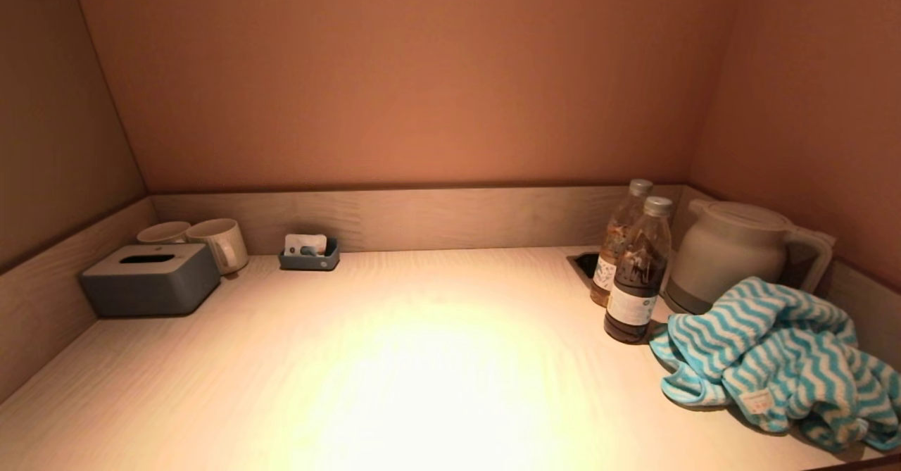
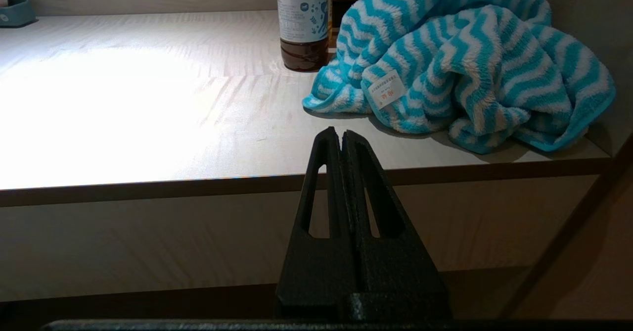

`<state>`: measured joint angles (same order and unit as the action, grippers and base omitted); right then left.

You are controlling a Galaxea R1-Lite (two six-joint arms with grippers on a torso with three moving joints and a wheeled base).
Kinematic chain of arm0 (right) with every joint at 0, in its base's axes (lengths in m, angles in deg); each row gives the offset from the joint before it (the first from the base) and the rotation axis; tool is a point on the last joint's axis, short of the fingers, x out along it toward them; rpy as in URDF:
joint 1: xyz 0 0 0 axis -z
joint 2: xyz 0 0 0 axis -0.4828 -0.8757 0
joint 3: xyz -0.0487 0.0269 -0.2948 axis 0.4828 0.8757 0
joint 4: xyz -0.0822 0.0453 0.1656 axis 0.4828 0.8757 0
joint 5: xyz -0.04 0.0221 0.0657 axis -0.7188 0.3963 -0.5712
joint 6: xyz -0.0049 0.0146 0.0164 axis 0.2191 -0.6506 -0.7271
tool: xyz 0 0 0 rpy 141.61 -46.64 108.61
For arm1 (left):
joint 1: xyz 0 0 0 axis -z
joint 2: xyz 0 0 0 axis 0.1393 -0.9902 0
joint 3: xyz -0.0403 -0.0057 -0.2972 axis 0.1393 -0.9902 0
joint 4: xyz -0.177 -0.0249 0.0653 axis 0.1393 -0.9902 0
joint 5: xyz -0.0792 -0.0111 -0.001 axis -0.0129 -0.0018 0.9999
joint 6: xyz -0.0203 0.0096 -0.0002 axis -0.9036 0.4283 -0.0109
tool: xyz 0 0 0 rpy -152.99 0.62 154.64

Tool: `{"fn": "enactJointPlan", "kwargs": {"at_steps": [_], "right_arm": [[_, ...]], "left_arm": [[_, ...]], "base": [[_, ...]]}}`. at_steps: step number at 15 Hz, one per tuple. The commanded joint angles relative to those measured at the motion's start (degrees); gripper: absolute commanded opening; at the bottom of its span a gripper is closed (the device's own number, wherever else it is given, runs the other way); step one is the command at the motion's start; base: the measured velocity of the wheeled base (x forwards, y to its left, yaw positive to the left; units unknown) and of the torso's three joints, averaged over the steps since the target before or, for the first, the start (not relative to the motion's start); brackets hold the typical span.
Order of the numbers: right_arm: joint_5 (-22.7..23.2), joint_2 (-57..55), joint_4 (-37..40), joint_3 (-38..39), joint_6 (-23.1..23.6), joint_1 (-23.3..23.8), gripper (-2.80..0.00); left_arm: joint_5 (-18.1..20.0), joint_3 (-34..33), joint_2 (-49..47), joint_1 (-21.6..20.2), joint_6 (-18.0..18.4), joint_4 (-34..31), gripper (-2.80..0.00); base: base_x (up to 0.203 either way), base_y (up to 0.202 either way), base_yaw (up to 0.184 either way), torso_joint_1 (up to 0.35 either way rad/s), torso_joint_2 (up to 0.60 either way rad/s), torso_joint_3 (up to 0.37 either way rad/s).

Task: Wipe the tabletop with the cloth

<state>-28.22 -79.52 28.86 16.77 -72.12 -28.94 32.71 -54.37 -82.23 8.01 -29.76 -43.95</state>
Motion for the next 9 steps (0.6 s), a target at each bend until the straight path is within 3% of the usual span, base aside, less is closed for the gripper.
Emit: {"fn": "enactJointPlan", "kwargs": {"at_steps": [1, 9], "right_arm": [[0.0, 0.0, 0.0, 0.0, -0.4, 0.0, -2.8], [0.0, 0.0, 0.0, 0.0, -0.8, 0.0, -2.8]], "left_arm": [[0.0, 0.0, 0.0, 0.0, 0.0, 0.0, -2.8], [0.0, 0.0, 0.0, 0.0, 0.0, 0.0, -2.8]], "base": [[0.0, 0.0, 0.0, 0.0, 0.0, 0.0], [0.0, 0.0, 0.0, 0.0, 0.0, 0.0]]}}
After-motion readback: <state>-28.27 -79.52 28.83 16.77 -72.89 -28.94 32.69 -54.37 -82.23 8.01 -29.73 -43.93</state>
